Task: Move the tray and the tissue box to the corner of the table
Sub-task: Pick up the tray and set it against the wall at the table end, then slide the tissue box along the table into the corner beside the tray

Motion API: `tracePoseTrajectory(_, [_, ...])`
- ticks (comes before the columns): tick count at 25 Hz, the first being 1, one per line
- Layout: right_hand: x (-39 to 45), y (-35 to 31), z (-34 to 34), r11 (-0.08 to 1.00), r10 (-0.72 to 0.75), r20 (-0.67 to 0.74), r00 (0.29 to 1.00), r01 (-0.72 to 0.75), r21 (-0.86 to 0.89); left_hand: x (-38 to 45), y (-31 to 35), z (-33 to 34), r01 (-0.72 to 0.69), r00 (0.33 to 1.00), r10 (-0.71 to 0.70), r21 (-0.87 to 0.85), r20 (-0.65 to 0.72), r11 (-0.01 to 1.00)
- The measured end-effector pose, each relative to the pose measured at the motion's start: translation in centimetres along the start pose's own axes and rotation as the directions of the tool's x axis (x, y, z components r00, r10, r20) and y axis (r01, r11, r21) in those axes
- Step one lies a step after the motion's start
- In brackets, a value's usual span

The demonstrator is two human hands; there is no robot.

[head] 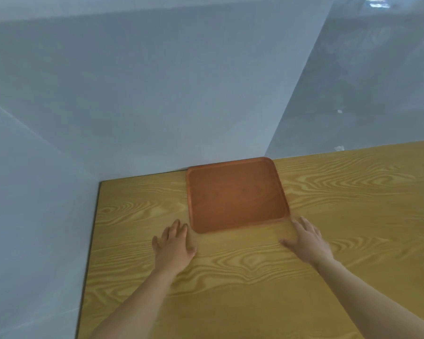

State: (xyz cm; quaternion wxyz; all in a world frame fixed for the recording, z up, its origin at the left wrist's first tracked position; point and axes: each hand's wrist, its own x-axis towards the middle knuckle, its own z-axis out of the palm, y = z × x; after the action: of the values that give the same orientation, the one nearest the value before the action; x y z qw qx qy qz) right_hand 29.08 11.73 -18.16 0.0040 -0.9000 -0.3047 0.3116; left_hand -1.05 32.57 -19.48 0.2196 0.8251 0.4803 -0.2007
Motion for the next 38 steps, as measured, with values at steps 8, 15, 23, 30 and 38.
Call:
tracePoseTrajectory(8, [-10.0,1.3,0.0,0.972,-0.142,0.121,0.982,0.161,-0.17,-5.0,4.6,-1.3,-0.252,0.928,0.217,0.079,0.304,0.965])
tracePoseTrajectory(15, [-20.1,9.0,-1.7,0.976,-0.182,-0.024,0.983,0.178,-0.127,-11.4,15.6,-2.9,-0.586,0.768,0.497,0.13,0.405,0.8])
tracePoseTrajectory(23, [-35.5,24.5,-1.3,1.0,-0.022,-0.328,0.944,0.026,0.007,-22.1,31.1,1.5,-0.819,0.572,0.722,0.225,0.39,0.527])
tracePoseTrajectory(30, [-44.0,34.7,2.5,0.956,0.265,-0.383,0.885,-0.187,0.228,-28.7,40.4,5.6,-0.925,0.368,0.826,0.263,0.428,0.276])
tracePoseTrajectory(38, [-45.6,39.0,4.3,0.882,0.428,-0.372,0.824,-0.292,0.369,-28.3,47.3,8.4,-0.94,0.316,0.805,0.281,0.502,0.194])
